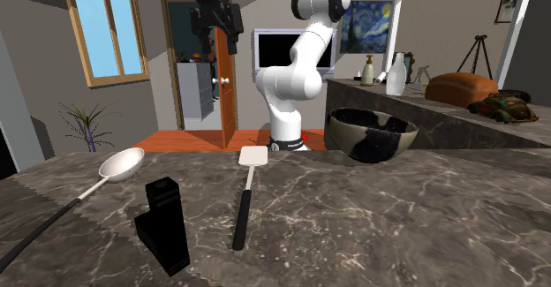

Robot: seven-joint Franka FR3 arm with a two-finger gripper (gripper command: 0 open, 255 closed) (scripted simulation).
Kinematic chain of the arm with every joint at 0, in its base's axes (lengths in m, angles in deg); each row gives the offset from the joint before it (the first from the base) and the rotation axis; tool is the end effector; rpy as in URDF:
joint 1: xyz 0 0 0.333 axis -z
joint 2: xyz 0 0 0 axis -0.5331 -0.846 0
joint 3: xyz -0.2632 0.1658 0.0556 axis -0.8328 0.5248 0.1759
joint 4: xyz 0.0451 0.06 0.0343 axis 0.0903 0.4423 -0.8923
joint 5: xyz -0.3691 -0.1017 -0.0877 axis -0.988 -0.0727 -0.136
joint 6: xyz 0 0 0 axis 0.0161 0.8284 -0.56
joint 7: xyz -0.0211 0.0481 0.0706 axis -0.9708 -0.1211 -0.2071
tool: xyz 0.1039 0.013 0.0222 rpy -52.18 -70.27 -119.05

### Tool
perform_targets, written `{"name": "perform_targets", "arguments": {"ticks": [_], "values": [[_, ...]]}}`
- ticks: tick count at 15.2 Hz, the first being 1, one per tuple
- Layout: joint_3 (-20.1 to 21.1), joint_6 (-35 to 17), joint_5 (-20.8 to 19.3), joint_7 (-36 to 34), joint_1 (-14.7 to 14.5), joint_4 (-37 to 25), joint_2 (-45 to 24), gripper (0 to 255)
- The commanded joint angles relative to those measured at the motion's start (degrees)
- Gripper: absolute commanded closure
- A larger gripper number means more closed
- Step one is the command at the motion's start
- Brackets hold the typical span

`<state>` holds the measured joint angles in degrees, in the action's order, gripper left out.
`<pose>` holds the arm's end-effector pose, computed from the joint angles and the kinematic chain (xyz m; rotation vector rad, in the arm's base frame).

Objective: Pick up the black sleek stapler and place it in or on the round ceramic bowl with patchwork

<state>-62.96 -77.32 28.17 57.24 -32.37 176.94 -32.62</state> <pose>0.2813 0.0106 0.5790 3.0784 0.2109 -0.1895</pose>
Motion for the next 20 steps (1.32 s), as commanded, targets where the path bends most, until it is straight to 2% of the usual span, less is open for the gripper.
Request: {"name": "perform_targets", "arguments": {"ticks": [1,11,20], "values": [[0.0,0.0,0.0,0.0,0.0,0.0,0.0,0],[9.2,-12.5,6.5,-11.0,-2.2,-3.7,-14.3,0],[16.7,-21.5,6.8,-21.0,-3.0,-13.2,-30.7,0]]}}
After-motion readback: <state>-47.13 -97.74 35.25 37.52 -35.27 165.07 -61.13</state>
